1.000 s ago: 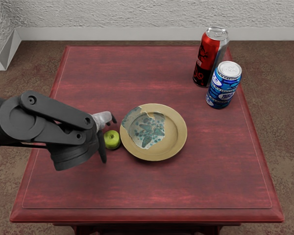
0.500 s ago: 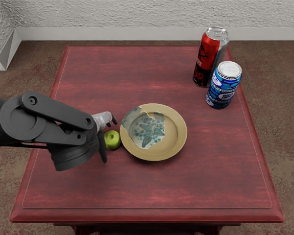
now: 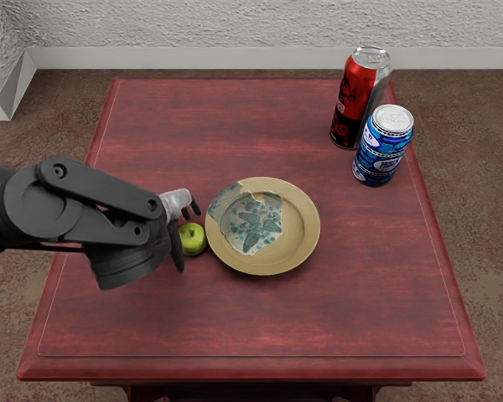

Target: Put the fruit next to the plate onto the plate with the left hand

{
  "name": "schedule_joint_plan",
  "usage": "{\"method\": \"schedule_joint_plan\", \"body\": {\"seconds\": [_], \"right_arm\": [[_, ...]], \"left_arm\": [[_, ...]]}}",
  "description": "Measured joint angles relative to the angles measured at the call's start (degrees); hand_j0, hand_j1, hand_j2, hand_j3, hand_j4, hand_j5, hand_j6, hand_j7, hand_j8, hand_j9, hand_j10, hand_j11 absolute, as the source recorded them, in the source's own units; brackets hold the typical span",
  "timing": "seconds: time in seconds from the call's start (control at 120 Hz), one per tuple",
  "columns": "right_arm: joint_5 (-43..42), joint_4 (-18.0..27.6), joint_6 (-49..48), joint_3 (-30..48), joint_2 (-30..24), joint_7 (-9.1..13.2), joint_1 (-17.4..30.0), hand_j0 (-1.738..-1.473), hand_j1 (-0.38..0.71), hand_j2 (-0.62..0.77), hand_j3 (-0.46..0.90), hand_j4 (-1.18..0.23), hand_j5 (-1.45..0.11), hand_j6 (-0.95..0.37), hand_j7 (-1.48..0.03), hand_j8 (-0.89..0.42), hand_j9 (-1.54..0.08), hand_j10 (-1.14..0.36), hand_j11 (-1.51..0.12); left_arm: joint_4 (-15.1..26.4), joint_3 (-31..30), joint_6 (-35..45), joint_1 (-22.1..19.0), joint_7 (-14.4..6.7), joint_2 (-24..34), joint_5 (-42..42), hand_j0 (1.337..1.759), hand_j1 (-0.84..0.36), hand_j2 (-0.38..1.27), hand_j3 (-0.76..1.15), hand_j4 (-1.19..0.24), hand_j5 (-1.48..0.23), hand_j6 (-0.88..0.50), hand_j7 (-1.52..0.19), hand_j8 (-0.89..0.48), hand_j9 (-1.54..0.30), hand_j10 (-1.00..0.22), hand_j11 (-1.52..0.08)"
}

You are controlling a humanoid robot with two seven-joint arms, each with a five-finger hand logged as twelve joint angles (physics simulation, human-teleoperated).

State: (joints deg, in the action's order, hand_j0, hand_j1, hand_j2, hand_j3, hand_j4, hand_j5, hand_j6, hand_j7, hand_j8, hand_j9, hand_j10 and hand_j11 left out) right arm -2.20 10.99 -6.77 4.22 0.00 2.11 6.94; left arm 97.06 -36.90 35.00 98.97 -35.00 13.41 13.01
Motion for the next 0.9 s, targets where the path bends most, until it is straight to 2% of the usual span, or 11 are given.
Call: {"method": "schedule_joint_plan", "body": {"seconds": [0.9], "right_arm": [[0.00,0.00,0.00,0.00,0.00,0.00,0.00,-1.658,-0.33,0.00,0.00,-0.02,-0.02,-0.02,-0.02,-0.02,-0.02,-0.02,-0.02]], "left_arm": [[-2.69,0.40,0.00,-1.58,0.00,-2.07,-0.54,1.658,-0.16,0.09,0.00,-0.43,-0.55,-0.43,-0.55,-0.43,-0.55,-0.43,-0.55]]}}
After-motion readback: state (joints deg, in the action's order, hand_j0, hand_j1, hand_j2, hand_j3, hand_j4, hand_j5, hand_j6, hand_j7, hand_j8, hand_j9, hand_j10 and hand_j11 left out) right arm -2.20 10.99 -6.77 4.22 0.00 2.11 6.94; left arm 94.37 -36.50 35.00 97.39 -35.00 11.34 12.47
